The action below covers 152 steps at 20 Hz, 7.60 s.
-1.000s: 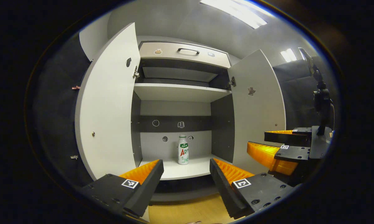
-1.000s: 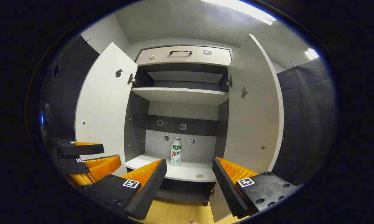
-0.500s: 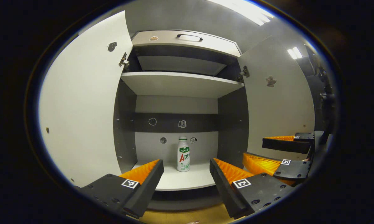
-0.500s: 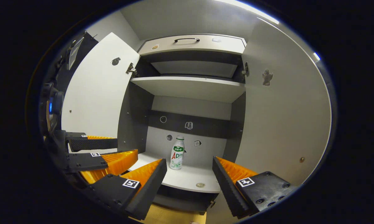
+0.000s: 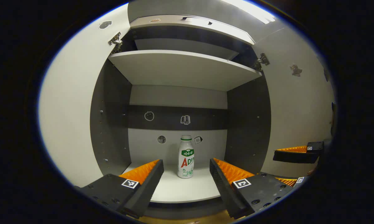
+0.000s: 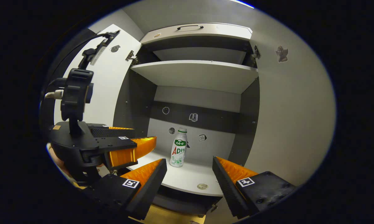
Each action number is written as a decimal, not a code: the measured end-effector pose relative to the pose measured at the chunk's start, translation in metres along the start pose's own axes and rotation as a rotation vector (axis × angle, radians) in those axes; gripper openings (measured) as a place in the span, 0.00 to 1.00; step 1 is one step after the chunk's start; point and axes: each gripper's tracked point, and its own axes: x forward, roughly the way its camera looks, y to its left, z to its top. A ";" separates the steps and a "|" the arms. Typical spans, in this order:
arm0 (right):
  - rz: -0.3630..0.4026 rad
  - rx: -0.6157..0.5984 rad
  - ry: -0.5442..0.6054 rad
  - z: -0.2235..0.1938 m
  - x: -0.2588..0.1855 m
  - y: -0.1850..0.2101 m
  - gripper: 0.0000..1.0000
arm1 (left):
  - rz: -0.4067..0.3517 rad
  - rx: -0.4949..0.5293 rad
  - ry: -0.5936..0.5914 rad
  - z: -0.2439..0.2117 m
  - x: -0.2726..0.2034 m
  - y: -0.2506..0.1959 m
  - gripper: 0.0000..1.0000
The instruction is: Grasp the bottle in the cabinet with the left hand and place it on the coaster, then close the right door with the right hand and the left door with the left hand.
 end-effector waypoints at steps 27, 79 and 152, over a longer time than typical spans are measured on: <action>0.024 0.002 0.111 -0.089 0.095 -0.022 0.98 | -0.081 0.019 0.093 -0.084 0.204 0.002 0.94; -0.163 -0.042 0.015 0.000 -0.191 0.037 0.97 | -0.205 -0.012 0.062 -0.031 -0.181 -0.035 0.76; -0.143 0.020 0.127 -0.052 -0.238 -0.004 0.98 | -0.334 -0.039 0.023 -0.093 -0.265 -0.133 0.94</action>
